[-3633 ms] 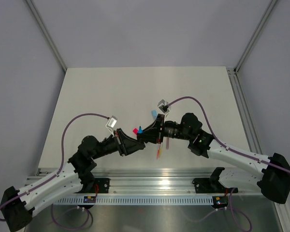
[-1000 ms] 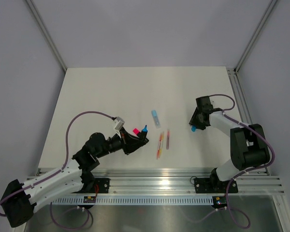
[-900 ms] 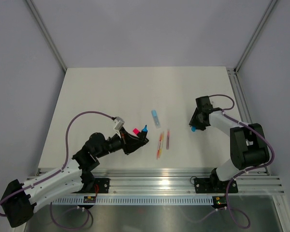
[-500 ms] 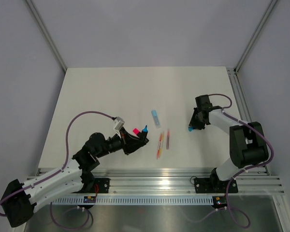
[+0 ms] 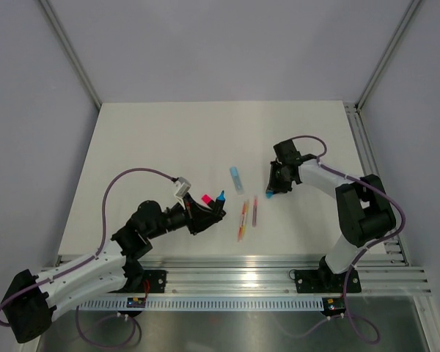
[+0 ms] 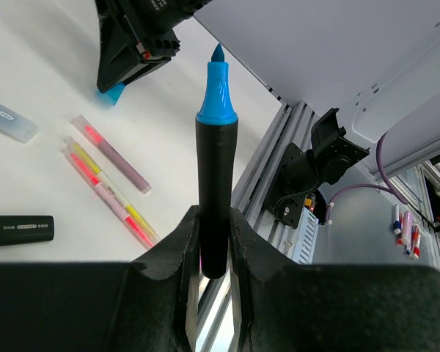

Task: Insert the pens into the pen caps
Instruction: Move the pen cap to the center of the board, then insert the pen cap onto the pen.

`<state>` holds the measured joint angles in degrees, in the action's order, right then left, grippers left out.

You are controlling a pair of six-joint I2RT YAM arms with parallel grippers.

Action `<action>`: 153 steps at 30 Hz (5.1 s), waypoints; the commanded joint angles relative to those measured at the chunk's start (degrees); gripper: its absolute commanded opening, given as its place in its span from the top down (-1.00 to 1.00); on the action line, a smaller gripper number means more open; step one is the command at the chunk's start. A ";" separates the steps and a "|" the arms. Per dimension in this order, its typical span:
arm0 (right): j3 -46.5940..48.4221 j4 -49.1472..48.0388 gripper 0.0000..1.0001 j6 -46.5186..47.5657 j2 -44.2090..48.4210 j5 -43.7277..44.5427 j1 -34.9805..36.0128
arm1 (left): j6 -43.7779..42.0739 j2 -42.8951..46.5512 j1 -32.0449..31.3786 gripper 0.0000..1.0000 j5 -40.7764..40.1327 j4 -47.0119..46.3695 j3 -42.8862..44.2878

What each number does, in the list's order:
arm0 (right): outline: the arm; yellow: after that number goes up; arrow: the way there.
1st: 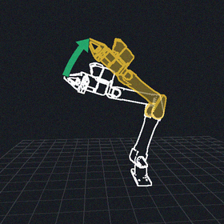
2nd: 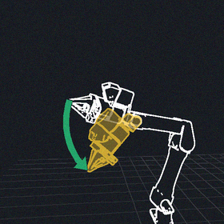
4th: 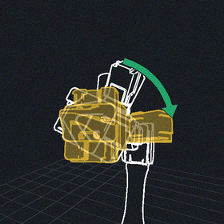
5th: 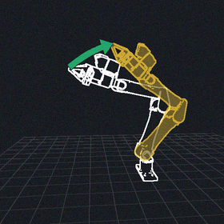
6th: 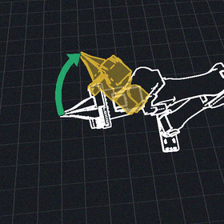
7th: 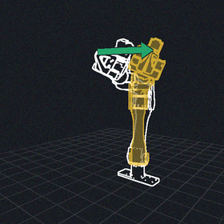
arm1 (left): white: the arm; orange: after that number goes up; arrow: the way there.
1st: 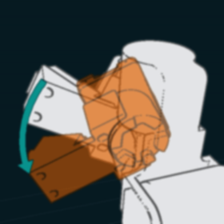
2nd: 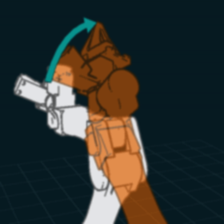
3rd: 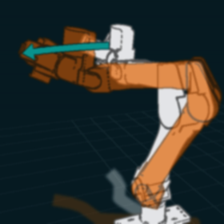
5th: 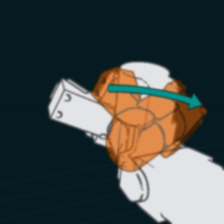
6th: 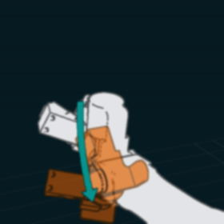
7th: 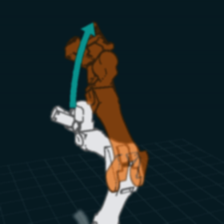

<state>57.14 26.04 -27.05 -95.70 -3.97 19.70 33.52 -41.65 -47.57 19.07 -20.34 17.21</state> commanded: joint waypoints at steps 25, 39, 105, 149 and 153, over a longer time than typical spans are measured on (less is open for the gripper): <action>7.10 10.87 -0.24 12.64 -1.26 11.00 6.40 | -0.56 -1.33 -0.07 1.00 -0.44 -4.54 0.19; -11.17 -6.70 -0.20 -9.86 15.11 1.17 9.65 | 0.06 -1.24 -0.07 1.00 0.44 -5.32 -0.16; 2.71 3.31 0.02 -6.62 -3.00 23.92 8.68 | 0.93 -3.26 -0.07 1.00 1.94 -6.82 -0.25; 1.83 4.37 0.28 0.86 0.34 17.06 8.68 | 0.85 -4.32 -0.07 1.00 2.38 -7.26 -0.07; 1.04 3.67 0.38 0.33 1.13 16.54 8.68 | 0.85 -4.67 -0.07 1.00 2.38 -7.26 -0.16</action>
<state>58.67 29.87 -26.61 -97.06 13.78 28.71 34.57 -45.91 -47.57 20.82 -23.64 17.21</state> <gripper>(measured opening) 0.342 0.193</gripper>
